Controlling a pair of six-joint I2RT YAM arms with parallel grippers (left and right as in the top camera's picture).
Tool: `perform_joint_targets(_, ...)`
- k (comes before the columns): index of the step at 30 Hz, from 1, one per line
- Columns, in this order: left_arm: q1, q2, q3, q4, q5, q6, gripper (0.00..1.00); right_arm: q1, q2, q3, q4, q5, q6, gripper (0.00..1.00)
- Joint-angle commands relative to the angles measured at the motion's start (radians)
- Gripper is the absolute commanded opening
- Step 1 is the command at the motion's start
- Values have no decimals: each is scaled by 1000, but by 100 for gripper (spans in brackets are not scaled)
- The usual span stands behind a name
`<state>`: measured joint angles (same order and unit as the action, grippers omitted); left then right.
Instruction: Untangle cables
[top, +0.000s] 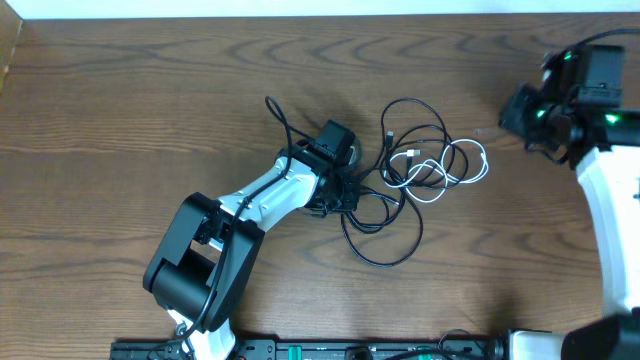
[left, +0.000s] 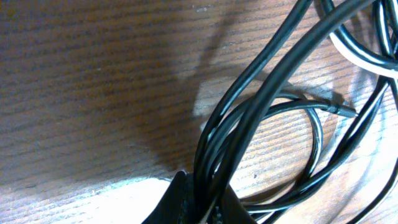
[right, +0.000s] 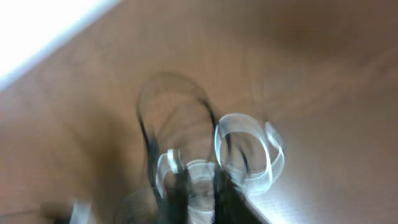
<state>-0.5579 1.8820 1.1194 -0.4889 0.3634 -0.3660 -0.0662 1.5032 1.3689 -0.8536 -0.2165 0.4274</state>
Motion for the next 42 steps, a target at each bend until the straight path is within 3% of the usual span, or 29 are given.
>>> perform_joint_targets(1,0,-15,-3,-4,-17,10,7,54,61,-38,-81,-115,-40,20)
perform_joint_targets(10,0,-15,-3,-4,-17,10,7,207,183,-130,-22,-164,121,41)
perform_joint_targets(21,0,-15,-3,-4,-17,10,7,290,332,-191,150,-118,351,41)
perform_joint_targets(24,0,-15,-3,-4,-17,10,7,303,382,-191,214,-107,401,33)
perform_joint_targets(26,0,-15,-3,-4,-17,9,8,304,401,-191,248,-104,424,17)
perform_joint_targets(27,0,-15,-3,-4,-17,9,7,304,405,-191,267,-107,425,1)
perform_joint_targets(29,0,-15,-3,-4,-17,9,8,302,401,-191,293,-117,416,1)
perform_joint_targets(32,0,-15,-3,-4,-17,9,7,257,345,-172,311,-154,288,1)
perform_joint_targets(42,0,-15,-3,-4,-17,9,7,-84,113,6,52,-172,61,1)
